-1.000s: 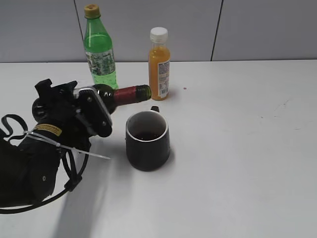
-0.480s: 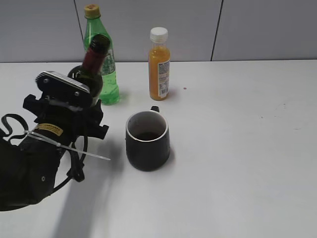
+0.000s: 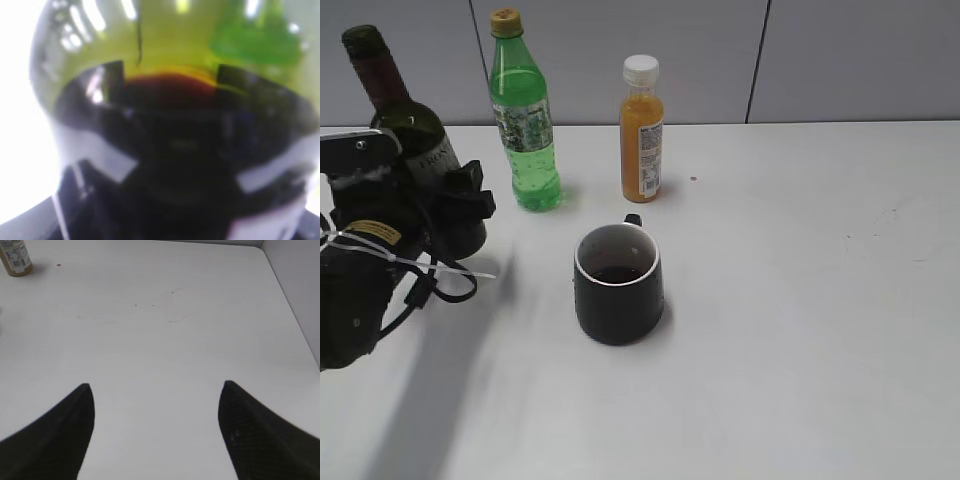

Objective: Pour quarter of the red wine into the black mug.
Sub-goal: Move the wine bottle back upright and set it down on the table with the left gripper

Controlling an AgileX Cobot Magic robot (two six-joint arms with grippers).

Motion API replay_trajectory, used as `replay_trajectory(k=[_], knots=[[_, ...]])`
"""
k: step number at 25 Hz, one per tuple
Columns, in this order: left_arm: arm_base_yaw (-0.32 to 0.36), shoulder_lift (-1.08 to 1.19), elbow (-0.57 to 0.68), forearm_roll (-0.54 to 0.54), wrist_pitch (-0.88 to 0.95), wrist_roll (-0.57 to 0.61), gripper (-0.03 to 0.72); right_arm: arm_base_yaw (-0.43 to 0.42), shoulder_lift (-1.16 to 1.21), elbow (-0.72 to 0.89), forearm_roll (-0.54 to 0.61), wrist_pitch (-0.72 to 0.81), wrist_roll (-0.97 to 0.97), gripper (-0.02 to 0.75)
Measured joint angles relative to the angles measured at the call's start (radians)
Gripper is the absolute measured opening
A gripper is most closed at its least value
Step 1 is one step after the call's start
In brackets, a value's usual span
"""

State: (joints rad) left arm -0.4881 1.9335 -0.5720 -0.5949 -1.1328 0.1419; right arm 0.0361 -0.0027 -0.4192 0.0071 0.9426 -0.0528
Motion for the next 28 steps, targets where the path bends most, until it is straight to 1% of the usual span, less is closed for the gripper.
replay_trajectory(k=[1,4,7,8,11,13,16,18,28], knots=[[0.026,0.000,0.000,0.041,0.000,-0.020,0.545,0.000,0.000,0.000,0.000,0.000,0.000,0.587],[0.134,0.000,0.009,0.224,-0.002,-0.057,0.545,0.000,0.000,0.000,0.000,0.000,0.000,0.587],[0.242,0.013,0.022,0.484,-0.002,-0.112,0.545,0.000,0.000,0.000,0.000,0.000,0.000,0.587],[0.278,0.021,0.023,0.555,-0.002,-0.122,0.545,0.000,0.000,0.000,0.000,0.000,0.000,0.587],[0.356,0.049,0.027,0.756,0.001,-0.131,0.545,0.000,0.000,0.000,0.000,0.000,0.000,0.587],[0.391,0.063,0.027,0.846,0.001,-0.133,0.545,0.000,0.000,0.000,0.000,0.000,0.000,0.587],[0.409,0.086,0.027,0.922,-0.001,-0.135,0.545,0.000,0.000,0.000,0.000,0.000,0.000,0.587],[0.411,0.098,0.026,0.949,-0.011,-0.136,0.545,0.000,0.000,0.000,0.000,0.000,0.000,0.587],[0.411,0.110,0.026,0.962,-0.037,-0.136,0.545,0.000,0.000,0.000,0.000,0.000,0.000,0.587]])
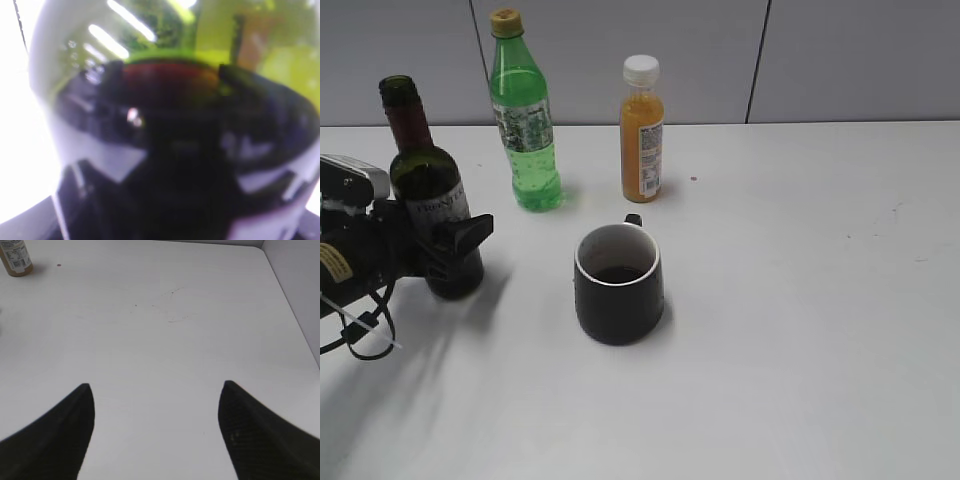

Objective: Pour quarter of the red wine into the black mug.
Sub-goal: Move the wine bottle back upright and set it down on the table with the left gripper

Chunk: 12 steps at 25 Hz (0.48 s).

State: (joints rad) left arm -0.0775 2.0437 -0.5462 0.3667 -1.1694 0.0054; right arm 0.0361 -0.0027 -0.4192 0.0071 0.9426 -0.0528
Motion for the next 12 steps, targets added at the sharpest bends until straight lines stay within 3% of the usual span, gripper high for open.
replay_trajectory(k=[2,6,12], knots=[[0.000,0.000,0.000,0.004,0.000,0.000,0.548,0.000,0.000,0.000,0.000,0.000,0.000,0.587],[0.000,-0.001,0.000,0.005,-0.033,-0.015,0.664,0.000,0.000,0.000,0.000,0.000,0.000,0.587],[0.000,-0.054,0.013,0.000,-0.033,-0.019,0.672,0.000,0.000,0.000,0.000,0.000,0.000,0.587]])
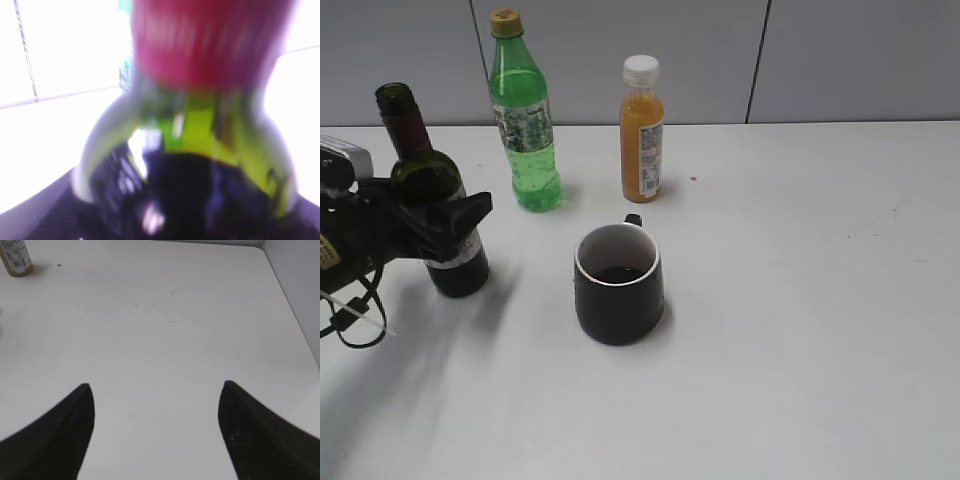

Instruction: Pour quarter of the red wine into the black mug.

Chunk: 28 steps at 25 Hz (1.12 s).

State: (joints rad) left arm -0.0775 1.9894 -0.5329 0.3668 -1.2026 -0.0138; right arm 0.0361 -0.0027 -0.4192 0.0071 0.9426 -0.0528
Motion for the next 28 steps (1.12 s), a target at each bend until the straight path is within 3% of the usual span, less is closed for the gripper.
replay_trajectory(k=[10,15,20,28], knots=[[0.000,-0.355,0.042,-0.043,0.001,-0.029,0.665,0.000,0.000,0.000,0.000,0.000,0.000,0.587],[0.000,-0.613,0.043,-0.089,0.185,-0.034,0.657,0.000,0.000,0.000,0.000,0.000,0.000,0.587],[0.000,-0.873,0.006,-0.149,0.651,-0.037,0.648,0.000,0.000,0.000,0.000,0.000,0.000,0.587],[0.000,-1.092,-0.294,-0.204,1.795,-0.037,0.633,0.000,0.000,0.000,0.000,0.000,0.000,0.587]])
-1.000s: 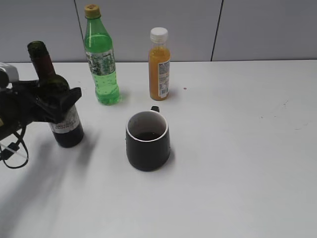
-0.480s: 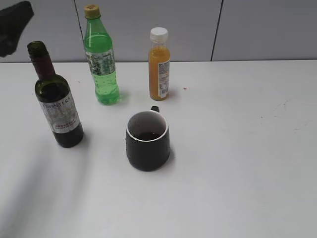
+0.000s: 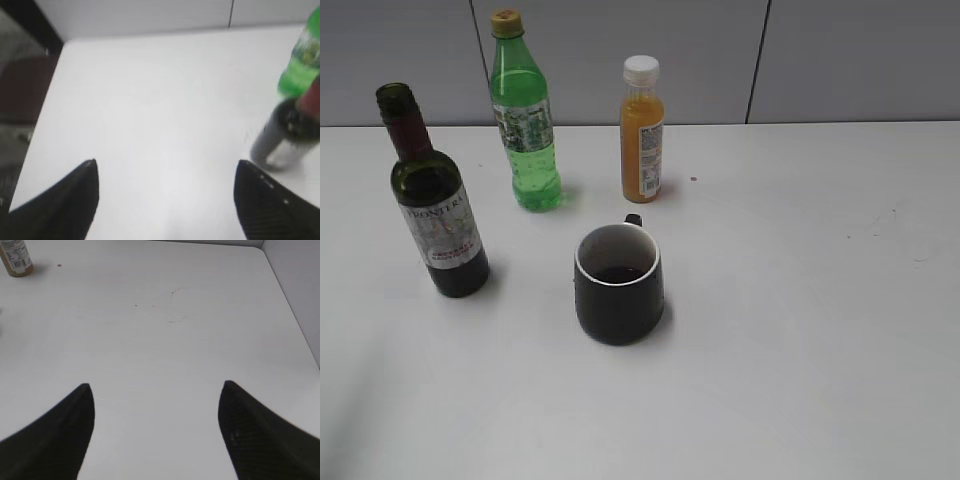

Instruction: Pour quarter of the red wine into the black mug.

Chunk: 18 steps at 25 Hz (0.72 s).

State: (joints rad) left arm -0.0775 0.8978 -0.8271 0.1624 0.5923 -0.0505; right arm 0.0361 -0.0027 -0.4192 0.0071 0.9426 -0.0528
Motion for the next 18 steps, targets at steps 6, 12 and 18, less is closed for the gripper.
replay_trajectory(k=[6,12,18], knots=[[0.000,-0.119,-0.026,-0.162,0.473,0.067,0.624,0.000,0.000,0.000,0.000,0.000,0.000,0.587],[0.000,-0.483,0.144,-0.209,0.466,0.111,0.613,0.000,0.000,0.000,0.000,0.000,0.000,0.587],[0.000,-0.780,0.253,-0.211,0.447,0.124,0.593,0.000,0.000,0.000,0.000,0.000,0.000,0.587]])
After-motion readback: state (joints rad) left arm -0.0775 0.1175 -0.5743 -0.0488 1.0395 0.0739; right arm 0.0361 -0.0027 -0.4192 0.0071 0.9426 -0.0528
